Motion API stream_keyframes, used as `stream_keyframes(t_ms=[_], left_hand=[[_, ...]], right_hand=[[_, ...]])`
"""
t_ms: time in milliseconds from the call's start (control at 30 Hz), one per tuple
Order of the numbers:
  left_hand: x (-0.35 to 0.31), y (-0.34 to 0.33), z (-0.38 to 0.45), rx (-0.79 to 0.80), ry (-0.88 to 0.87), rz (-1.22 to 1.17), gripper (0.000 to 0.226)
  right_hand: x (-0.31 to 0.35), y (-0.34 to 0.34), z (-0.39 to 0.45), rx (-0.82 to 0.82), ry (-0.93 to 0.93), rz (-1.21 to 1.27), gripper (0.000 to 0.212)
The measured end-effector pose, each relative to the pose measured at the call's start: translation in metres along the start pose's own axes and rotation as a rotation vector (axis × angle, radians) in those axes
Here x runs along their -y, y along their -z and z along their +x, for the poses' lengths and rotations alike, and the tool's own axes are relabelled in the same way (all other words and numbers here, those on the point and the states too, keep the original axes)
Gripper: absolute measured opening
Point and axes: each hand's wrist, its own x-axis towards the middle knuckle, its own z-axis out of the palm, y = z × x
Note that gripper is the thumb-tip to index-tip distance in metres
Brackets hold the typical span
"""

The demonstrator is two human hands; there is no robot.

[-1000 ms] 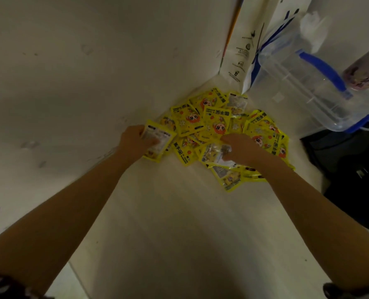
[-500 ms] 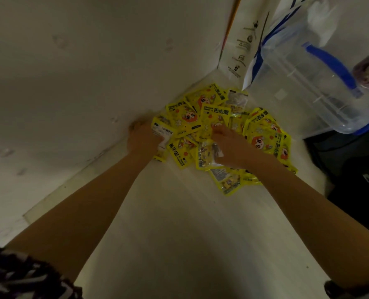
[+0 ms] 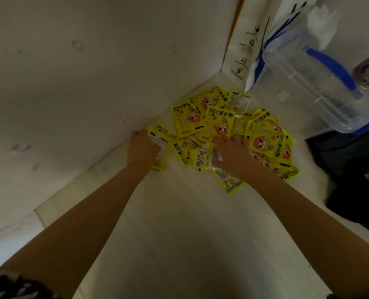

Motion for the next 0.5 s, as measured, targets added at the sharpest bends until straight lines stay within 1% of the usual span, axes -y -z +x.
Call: stream_keyframes(t_ms=[100,200,267,333,400,500], left_hand=[[0.002,0.009,-0.004,0.010,0.024,-0.151,0.047],[-0.004,0.019,-0.009,0.039,0.044,-0.216,0.053],[-0.010,0.024,-0.009,0.049,0.048,-0.216,0.048],[-0.015,0.027,-0.007,0.068,0.050,-0.281,0.036],[-0.020,0.027,-0.004,0.085,0.086,-0.431,0.022],[-0.031,0.021,0.002,0.114,0.166,-0.651,0.017]], right_hand=[[-0.003,0.002,-0.006,-0.002,-0.022,0.125,0.057],[-0.008,0.004,-0.012,0.037,-0.056,0.205,0.063],[-0.014,0.009,-0.017,0.083,-0.097,0.218,0.061],[-0.022,0.013,-0.022,0.102,-0.108,0.247,0.059],[-0.031,0.016,-0.025,0.084,-0.146,0.313,0.058],[-0.048,0.019,-0.024,0.017,-0.230,0.439,0.058]])
